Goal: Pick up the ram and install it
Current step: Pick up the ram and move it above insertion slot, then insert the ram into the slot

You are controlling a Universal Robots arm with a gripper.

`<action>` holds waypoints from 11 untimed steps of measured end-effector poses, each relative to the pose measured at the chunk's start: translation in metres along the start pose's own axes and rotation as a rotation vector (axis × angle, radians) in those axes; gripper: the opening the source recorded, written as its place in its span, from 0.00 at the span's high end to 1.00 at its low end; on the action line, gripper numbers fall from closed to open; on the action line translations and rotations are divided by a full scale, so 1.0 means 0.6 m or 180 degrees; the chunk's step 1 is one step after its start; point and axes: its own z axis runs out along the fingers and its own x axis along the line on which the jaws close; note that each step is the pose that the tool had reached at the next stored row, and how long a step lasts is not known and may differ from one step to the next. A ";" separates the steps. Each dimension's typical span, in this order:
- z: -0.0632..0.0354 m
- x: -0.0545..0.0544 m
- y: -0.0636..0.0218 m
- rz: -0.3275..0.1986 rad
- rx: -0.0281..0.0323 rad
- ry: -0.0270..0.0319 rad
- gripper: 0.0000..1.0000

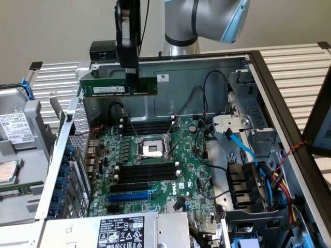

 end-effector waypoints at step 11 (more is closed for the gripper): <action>-0.004 -0.007 -0.088 -0.0004 -0.0029 0.0000 0.87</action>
